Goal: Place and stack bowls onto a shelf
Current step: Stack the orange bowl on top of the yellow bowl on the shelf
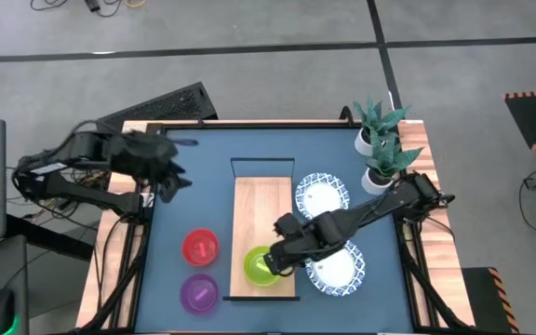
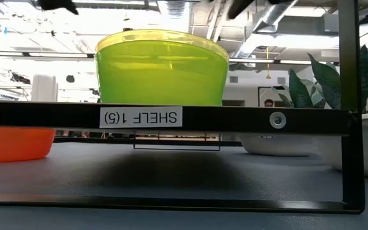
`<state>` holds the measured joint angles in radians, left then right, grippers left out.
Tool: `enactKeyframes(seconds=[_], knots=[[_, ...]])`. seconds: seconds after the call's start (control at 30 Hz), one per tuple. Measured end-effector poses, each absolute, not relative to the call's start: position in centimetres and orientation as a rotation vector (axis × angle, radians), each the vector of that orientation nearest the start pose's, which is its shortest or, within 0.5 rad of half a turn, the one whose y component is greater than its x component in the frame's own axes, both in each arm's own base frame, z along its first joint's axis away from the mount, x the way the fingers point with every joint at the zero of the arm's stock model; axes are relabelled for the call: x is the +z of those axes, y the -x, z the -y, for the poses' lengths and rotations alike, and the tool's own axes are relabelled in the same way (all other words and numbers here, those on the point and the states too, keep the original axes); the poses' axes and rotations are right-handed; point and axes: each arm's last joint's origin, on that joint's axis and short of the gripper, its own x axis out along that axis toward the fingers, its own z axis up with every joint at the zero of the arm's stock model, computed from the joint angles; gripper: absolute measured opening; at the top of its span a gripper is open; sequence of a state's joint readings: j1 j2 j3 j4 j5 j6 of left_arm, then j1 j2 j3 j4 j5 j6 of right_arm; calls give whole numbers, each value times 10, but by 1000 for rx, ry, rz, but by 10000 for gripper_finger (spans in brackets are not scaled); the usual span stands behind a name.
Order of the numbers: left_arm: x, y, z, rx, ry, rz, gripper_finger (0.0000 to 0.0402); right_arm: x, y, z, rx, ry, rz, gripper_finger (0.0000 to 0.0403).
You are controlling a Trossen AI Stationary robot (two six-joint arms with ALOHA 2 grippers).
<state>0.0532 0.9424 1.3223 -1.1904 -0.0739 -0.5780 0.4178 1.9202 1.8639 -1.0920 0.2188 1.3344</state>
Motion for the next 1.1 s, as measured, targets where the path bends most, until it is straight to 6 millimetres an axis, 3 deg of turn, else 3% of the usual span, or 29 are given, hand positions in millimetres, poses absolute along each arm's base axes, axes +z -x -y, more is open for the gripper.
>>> enactKeyframes(seconds=[0.27, 0.6, 1.1], knots=[[311, -152, 7, 388, 585, -992, 226, 341, -334, -160, -565, -780, -918, 167], [223, -153, 23, 376, 610, -1110, 226, 336, -325, -164, -596, -680, -976, 166], [180, -142, 43, 383, 641, -1136, 226, 334, -319, -161, -641, -645, -1021, 166]])
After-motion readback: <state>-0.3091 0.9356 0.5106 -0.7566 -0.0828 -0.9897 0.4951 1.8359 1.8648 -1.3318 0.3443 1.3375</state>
